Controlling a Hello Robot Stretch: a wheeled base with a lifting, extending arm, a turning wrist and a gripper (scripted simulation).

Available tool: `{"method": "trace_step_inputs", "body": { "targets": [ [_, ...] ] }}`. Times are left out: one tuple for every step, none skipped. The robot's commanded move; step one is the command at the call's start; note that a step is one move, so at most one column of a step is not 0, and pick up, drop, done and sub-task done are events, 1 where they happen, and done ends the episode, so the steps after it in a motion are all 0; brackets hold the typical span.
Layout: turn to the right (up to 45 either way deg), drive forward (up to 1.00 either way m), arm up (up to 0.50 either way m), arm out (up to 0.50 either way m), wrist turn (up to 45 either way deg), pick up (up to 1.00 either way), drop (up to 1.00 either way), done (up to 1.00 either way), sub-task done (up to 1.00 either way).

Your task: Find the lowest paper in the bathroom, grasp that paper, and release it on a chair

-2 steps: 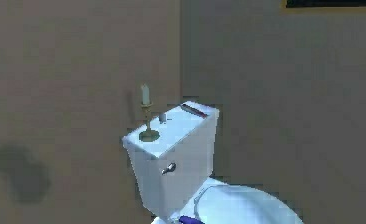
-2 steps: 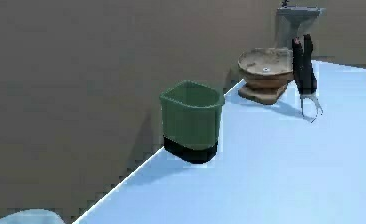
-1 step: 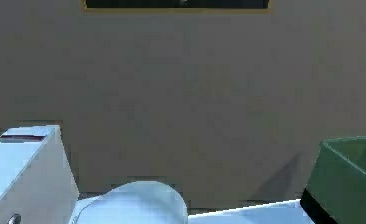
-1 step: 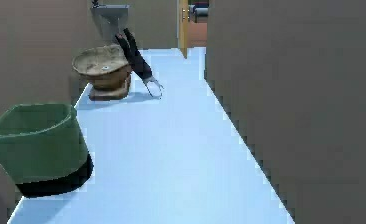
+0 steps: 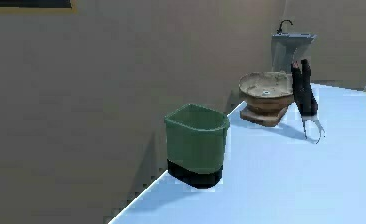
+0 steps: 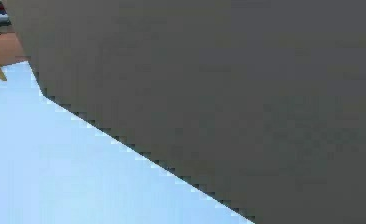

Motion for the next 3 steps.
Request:
{"method": "trace_step_inputs", "body": {
  "targets": [
    [33.0, 0.00, 0.00, 0.00, 0.0, 0.00, 0.00, 0.00, 0.00],
    [0.0, 1.00, 0.00, 0.00, 0.0, 0.00, 0.00, 0.00, 0.00],
    [3.0, 0.00, 0.00, 0.00, 0.0, 0.00, 0.00, 0.00, 0.00]
  ]
}}
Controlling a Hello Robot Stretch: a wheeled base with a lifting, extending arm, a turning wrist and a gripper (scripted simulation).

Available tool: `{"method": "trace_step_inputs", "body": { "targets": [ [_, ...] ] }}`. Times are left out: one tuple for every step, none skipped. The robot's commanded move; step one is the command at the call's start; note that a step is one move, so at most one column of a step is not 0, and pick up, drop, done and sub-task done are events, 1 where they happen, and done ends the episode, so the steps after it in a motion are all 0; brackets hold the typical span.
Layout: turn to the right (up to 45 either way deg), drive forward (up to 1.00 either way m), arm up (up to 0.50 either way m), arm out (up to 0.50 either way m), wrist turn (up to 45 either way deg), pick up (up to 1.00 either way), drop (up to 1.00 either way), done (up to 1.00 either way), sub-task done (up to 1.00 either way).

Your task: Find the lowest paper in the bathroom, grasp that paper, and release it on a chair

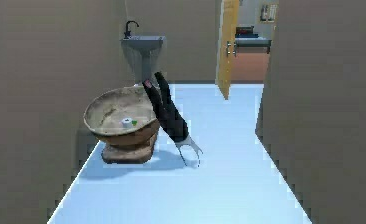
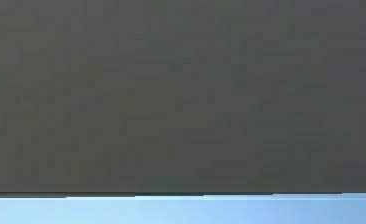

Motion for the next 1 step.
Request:
{"method": "trace_step_inputs", "body": {
  "targets": [
    [24.0, 0.00, 0.00, 0.00, 0.0, 0.00, 0.00, 0.00, 0.00]
  ]
}}
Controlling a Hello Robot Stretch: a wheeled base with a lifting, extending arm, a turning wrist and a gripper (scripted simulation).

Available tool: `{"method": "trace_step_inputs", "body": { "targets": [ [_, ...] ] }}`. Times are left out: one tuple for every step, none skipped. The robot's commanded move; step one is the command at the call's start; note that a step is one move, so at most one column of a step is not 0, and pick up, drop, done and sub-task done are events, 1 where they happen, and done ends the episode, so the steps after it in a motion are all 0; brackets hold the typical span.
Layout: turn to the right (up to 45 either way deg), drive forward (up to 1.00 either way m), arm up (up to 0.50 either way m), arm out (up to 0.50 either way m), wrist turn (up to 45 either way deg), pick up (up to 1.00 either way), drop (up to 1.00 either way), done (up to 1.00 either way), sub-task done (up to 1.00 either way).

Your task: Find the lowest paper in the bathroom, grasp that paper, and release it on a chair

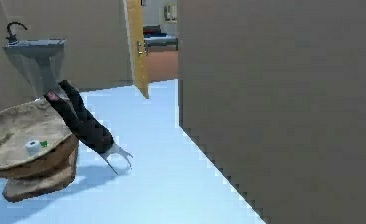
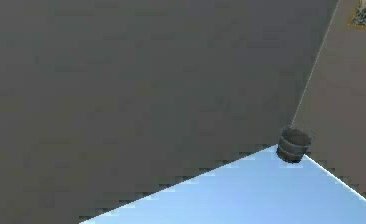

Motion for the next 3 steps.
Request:
{"method": "trace_step_inputs", "body": {
  "targets": [
    [0.0, 0.05, 0.00, 0.00, 0.0, 0.00, 0.00, 0.00, 0.00],
    [-24.0, 0.00, 0.00, 0.00, 0.0, 0.00, 0.00, 0.00, 0.00],
    [0.0, 1.00, 0.00, 0.00, 0.0, 0.00, 0.00, 0.00, 0.00]
  ]
}}
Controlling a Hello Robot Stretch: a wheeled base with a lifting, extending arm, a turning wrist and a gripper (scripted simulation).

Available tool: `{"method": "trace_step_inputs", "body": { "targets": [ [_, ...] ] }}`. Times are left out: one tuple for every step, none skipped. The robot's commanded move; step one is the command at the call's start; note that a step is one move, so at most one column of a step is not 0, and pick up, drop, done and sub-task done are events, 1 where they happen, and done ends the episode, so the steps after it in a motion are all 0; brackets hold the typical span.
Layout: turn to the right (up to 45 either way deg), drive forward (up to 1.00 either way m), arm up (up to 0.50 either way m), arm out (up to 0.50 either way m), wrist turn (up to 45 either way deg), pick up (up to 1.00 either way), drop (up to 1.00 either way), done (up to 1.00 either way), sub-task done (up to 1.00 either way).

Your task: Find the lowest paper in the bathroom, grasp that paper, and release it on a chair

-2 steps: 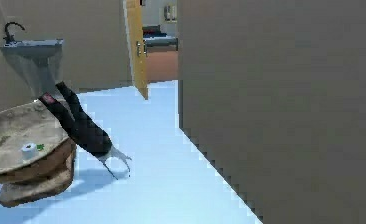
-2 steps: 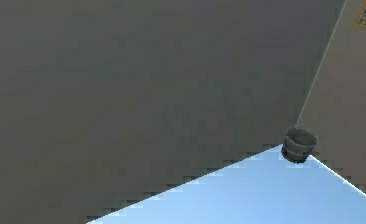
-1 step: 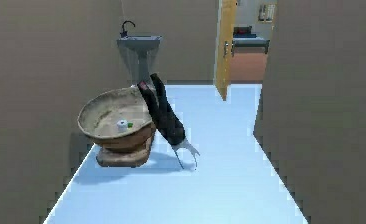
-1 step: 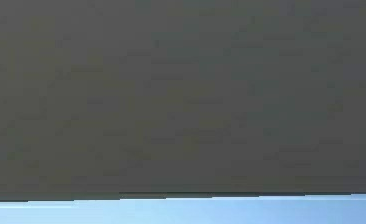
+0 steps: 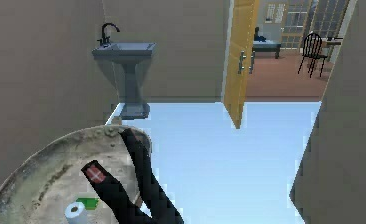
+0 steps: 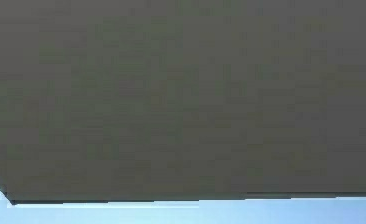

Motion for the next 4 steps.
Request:
{"method": "trace_step_inputs", "body": {
  "targets": [
    [-3.0, 0.00, 0.00, 0.00, 0.0, 0.00, 0.00, 0.00, 0.00],
    [0.0, 0.20, 0.00, 0.00, 0.0, 0.00, 0.00, 0.00, 0.00],
    [-45.0, 0.00, 0.00, 0.00, 0.0, 0.00, 0.00, 0.00, 0.00],
    [-45.0, 0.00, 0.00, 0.00, 0.0, 0.00, 0.00, 0.00, 0.00]
  ]
}}
